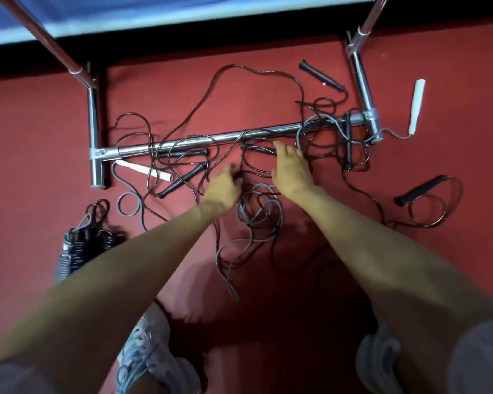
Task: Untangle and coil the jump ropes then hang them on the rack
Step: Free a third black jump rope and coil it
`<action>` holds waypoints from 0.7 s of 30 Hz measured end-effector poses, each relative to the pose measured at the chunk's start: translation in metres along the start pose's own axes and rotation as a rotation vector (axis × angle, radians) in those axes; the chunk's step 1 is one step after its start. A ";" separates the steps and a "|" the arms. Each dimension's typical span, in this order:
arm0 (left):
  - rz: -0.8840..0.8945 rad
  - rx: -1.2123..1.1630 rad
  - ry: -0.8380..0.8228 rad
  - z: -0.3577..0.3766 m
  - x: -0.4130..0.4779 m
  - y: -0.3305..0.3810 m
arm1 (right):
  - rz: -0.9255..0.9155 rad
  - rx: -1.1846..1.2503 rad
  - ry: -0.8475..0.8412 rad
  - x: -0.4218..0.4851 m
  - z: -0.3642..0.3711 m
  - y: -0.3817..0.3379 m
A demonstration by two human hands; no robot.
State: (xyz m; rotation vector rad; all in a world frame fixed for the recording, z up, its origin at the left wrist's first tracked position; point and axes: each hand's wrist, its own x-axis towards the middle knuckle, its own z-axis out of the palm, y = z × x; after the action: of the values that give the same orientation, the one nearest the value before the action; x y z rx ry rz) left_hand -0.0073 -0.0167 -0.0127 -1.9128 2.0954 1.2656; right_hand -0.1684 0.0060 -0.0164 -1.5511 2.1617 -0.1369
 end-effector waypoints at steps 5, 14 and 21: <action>-0.004 0.165 0.005 0.014 0.006 -0.001 | -0.049 0.201 0.209 -0.018 -0.007 0.008; 0.073 -0.250 0.164 -0.016 -0.045 0.024 | -0.135 0.483 0.246 -0.048 -0.056 -0.002; 0.112 -0.638 0.158 -0.093 -0.129 0.077 | -0.214 0.474 0.027 -0.104 -0.156 -0.054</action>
State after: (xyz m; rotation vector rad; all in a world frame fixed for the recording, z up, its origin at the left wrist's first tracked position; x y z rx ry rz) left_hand 0.0037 0.0288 0.1583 -2.1923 2.0538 2.0715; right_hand -0.1629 0.0527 0.1734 -1.4898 1.8008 -0.6893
